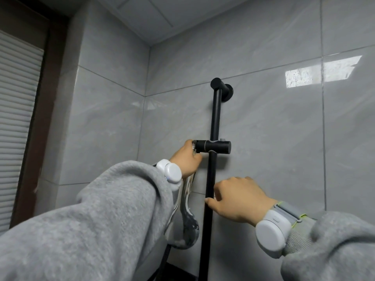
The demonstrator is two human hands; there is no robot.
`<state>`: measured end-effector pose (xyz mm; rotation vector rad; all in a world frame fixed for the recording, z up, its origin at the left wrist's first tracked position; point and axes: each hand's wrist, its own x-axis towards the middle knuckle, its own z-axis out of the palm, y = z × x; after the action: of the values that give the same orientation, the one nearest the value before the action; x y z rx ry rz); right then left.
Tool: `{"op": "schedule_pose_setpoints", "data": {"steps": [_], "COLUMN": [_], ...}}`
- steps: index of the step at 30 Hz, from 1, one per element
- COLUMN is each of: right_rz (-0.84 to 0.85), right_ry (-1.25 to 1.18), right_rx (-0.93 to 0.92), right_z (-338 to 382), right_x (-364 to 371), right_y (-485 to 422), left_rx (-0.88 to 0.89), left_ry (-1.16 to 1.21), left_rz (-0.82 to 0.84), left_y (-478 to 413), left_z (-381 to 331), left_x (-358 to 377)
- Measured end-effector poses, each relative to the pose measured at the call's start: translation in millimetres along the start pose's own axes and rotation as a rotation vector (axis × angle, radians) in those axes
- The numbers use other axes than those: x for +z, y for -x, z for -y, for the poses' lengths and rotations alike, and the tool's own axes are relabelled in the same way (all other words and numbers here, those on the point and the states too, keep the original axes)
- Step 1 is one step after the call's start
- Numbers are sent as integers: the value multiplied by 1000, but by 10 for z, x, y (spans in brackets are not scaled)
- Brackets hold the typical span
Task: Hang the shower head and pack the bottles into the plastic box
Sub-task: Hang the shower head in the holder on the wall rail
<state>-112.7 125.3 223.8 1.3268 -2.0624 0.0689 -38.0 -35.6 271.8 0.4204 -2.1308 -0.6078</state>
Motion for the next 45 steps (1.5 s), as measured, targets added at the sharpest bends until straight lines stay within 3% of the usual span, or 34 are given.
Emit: {"op": "schedule_pose_setpoints", "data": {"steps": [11,29,45], "right_rz": [4,-78,-49], "right_ry": [-18,-50,-85], "right_rx": [31,21,31], "right_z": [-133,-191,-257], "right_x": [7,-124,-155], "right_y": [109,225,313], "left_rx": [20,-44,-103], "left_ry": [39,66,85], "left_rz": [-127,-99,-87], "left_y": [95,202,50], "left_z": [-64,-191,-139], "left_x": [77,29,17]}}
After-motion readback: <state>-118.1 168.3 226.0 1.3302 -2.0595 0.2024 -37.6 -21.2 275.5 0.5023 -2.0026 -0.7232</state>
